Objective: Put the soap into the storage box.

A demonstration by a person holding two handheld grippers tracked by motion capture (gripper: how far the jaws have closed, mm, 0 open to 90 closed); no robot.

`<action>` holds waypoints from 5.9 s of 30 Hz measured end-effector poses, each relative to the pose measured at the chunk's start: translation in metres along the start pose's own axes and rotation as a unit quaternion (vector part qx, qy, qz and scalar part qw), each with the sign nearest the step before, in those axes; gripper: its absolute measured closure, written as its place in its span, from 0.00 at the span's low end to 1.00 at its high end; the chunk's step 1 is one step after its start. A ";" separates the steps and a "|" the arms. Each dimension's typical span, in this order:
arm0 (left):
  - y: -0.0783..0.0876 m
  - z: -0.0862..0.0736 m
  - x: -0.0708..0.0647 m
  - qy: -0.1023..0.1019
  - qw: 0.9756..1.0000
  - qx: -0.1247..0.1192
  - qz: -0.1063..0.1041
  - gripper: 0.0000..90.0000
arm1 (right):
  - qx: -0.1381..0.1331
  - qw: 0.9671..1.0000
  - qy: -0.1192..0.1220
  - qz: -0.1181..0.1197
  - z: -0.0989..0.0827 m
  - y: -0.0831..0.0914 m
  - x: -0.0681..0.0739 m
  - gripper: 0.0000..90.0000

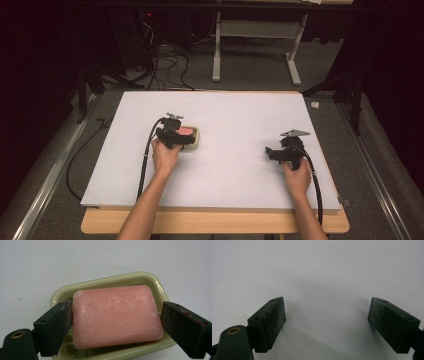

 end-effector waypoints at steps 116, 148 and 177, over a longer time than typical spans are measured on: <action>0.114 -0.028 -0.026 -0.052 0.989 -0.110 -0.089 0.17 | 0.000 1.000 0.001 0.000 0.000 0.000 0.000 0.17; 0.119 -0.053 0.011 -0.007 0.991 -0.108 -0.074 0.17 | 0.000 1.000 0.001 0.000 0.000 0.000 0.000 0.17; 0.106 -0.065 0.050 0.030 0.994 -0.096 -0.051 0.17 | 0.000 1.000 0.001 0.000 0.000 0.000 0.000 0.17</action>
Point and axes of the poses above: each handheld gripper's, and its own axes: y roughly backward along the jaws, z roughly out of its top, x roughly to its left, the point moved 10 cm from there along -y, roughly forward along the jaws, and after that the axes turned 2 degrees about -z, right-handed, at the moved point
